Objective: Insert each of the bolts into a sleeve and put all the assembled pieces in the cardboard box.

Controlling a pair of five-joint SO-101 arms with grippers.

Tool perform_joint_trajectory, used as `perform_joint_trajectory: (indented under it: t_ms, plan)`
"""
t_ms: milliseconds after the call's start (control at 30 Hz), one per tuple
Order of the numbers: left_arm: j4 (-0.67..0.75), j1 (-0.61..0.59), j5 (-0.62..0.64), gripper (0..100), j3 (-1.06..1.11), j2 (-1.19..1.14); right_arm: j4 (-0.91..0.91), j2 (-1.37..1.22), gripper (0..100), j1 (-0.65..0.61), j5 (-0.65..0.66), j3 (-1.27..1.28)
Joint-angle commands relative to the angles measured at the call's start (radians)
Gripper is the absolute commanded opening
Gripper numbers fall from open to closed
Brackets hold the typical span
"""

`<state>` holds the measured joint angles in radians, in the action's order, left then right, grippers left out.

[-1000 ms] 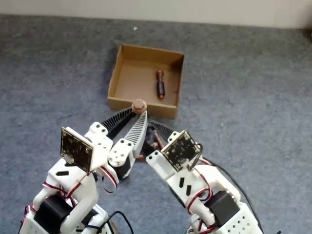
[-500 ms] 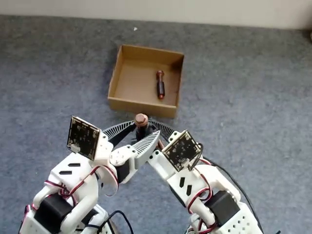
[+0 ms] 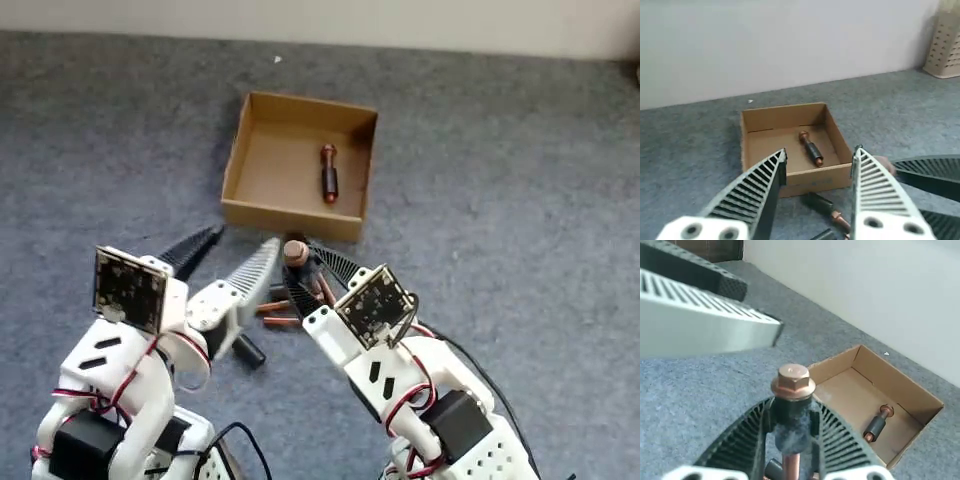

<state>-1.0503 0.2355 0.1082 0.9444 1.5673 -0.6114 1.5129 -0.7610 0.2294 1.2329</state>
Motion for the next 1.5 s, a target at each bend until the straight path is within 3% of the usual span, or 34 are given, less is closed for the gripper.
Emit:
perform_joint_trajectory:
  t_ms: [0, 133, 333, 733, 1067, 1300, 1467]
  plan:
    - [-0.020, -0.127, -0.012, 22, 0.047, -0.004, 0.028, 0.007, 0.6, 0.061, 0.003, -0.027]
    - [-0.012, -0.209, -0.009, 22, 0.191, -0.004, 0.042, -0.105, 0.6, 0.111, 0.003, -0.074]
    - [-0.011, -0.262, -0.009, 22, 0.341, -0.004, 0.059, -0.507, 0.6, 0.154, 0.009, -0.328]
    - [0.124, -0.317, -0.008, 22, 0.478, -0.004, 0.542, -1.251, 0.6, 0.220, 0.005, -0.647]
    - [0.123, -0.318, -0.009, 22, 0.479, -0.004, 0.688, -1.675, 0.6, 0.222, 0.003, -0.905]
    - [0.123, -0.318, -0.009, 22, 0.479, -0.004, 0.679, -1.791, 2.9, 0.228, -0.043, -0.958]
    - [0.123, -0.320, -0.009, 22, 0.478, -0.004, 0.429, -1.727, 14.6, 0.232, -0.176, -1.027]
